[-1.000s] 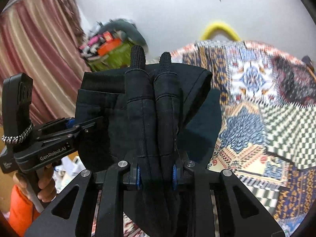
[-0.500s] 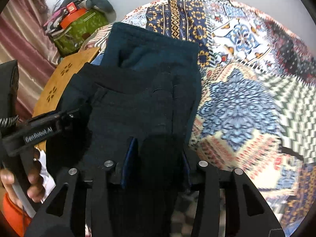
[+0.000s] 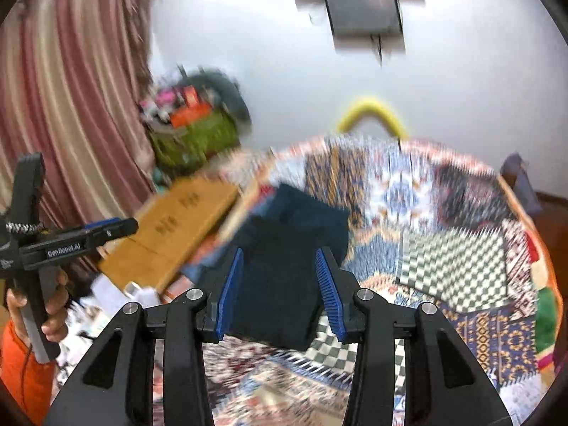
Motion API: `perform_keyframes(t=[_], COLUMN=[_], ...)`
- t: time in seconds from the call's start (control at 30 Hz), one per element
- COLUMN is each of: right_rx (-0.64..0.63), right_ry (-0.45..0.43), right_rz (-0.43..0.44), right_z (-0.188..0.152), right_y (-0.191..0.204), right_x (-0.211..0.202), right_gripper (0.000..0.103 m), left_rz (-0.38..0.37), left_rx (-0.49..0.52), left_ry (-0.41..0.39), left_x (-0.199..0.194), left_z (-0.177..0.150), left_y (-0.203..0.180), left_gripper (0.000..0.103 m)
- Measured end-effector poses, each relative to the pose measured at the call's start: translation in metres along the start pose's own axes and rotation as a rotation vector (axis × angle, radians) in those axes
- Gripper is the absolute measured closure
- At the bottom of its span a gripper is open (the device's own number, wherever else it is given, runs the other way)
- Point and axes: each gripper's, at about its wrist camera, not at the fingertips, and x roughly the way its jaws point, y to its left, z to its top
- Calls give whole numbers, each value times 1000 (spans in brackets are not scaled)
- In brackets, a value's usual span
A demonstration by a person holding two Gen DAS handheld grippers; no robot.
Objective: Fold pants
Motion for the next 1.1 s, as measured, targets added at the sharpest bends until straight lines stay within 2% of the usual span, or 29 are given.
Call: perform_keyframes(t=[0.1, 0.2, 0.33, 0.4, 0.43, 0.47, 0.5, 0.53, 0.57, 0.63, 0.77, 1.1], right_rx=[-43, -95, -131, -132, -133, -136, -139, -140, -138, -125, -121, -101], right_ry=[-119, -214, -293, -316, -322, -329, -336, -345, -354, -373, -390, -386], right_rz=[26, 25, 29, 36, 33, 29, 25, 19, 13, -3, -38, -63], right_z=[-1, -12, -30, -39, -42, -45, -49, -53, -55, -59, -64, -75], right_y=[26, 51, 73, 80, 81, 82, 83, 84, 84, 81, 78, 71], right_x=[-58, -102, -144, -162, -166, -168, -172, -176, -179, -181, -189, -196], right_gripper=[64, 64, 64, 64, 60, 57, 49, 38, 33, 17, 2, 0], left_rz=[9, 12, 53, 70, 76, 85, 92, 101, 114, 120, 132, 128], left_rx=[50, 101, 168, 190, 193, 197, 200, 198, 194, 181, 156, 172], left_ry=[-120, -215, -345, -391, -404, -421, -432, -443, -457, -467, -469, -475], left_x=[-71, -126, -187, -210, -216, -223, -228, -232, -237, -243, -250, -253], left_z=[-10, -27, -61, -79, -84, -92, -98, -103, -108, -116, -125, -133], left_y=[-25, -49, -84, -100, -105, -112, -116, -120, -124, -126, -125, -128], left_gripper=[44, 44, 42, 34, 31, 24, 14, 10, 5, 1, 0, 0])
